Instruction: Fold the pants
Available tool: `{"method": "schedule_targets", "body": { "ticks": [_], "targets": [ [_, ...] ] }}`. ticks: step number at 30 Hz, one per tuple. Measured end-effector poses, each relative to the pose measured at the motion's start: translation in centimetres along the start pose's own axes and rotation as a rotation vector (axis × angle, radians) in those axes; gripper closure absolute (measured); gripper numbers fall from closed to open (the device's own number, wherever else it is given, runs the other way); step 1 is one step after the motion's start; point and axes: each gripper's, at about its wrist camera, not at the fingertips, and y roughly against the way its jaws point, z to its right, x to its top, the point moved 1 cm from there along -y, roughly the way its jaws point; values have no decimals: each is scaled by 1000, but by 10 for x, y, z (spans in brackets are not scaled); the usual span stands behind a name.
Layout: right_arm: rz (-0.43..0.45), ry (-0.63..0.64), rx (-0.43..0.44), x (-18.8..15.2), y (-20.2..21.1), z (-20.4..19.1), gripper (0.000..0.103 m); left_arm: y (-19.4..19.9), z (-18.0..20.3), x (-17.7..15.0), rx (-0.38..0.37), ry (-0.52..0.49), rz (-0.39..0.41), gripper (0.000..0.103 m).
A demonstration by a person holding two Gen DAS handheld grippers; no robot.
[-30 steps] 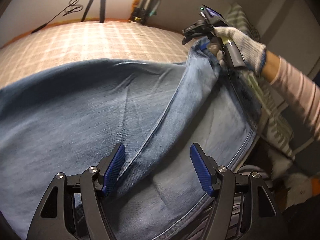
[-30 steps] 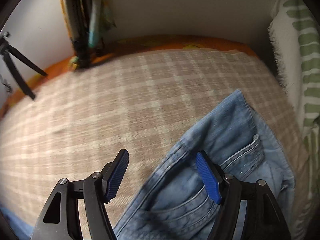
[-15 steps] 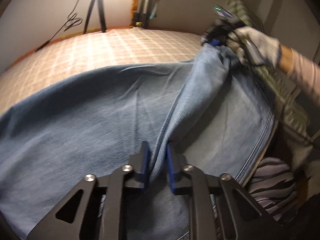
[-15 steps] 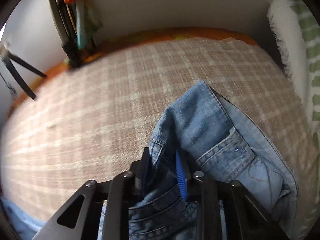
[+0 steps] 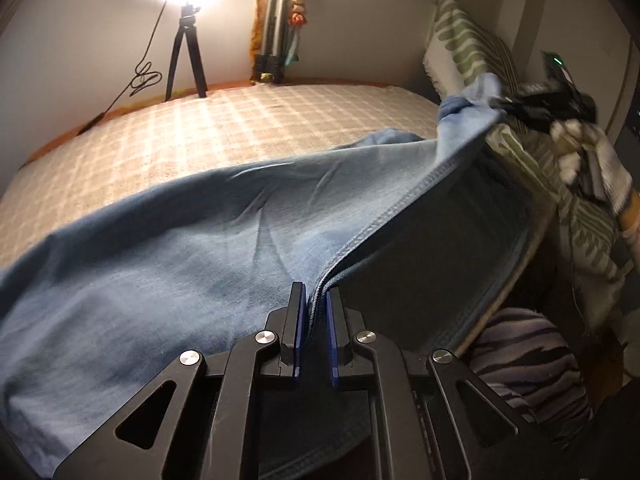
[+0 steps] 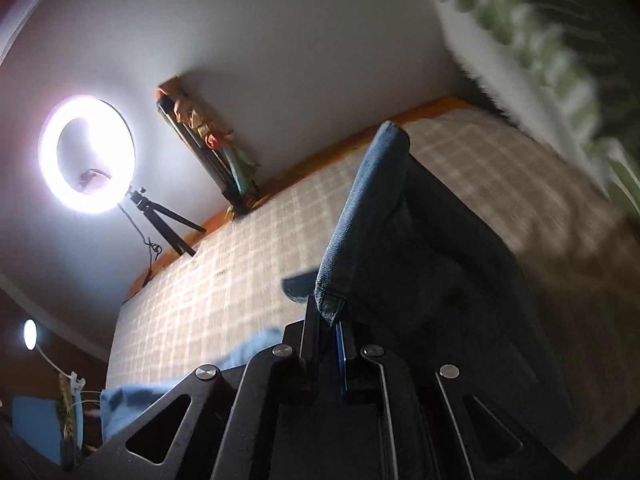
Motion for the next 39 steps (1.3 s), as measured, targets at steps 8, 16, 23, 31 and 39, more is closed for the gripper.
{"method": "schedule_targets", "body": {
  "ticks": [8, 16, 23, 31, 39],
  "targets": [
    [-54, -149, 70, -84, 5, 82, 88, -12, 4, -11, 4, -30, -73, 95],
    [34, -276, 144, -64, 8, 123, 48, -8, 5, -8, 17, -22, -72, 95],
    [4, -224, 58, -43, 9, 121, 101, -3, 8, -6, 27, -20, -68, 95],
    [-2, -79, -17, -45, 54, 108, 102, 9, 18, -15, -5, -59, -90, 95],
    [-152, -84, -143, -68, 22, 141, 85, 17, 11, -30, -47, 1, -116, 75]
  ]
}}
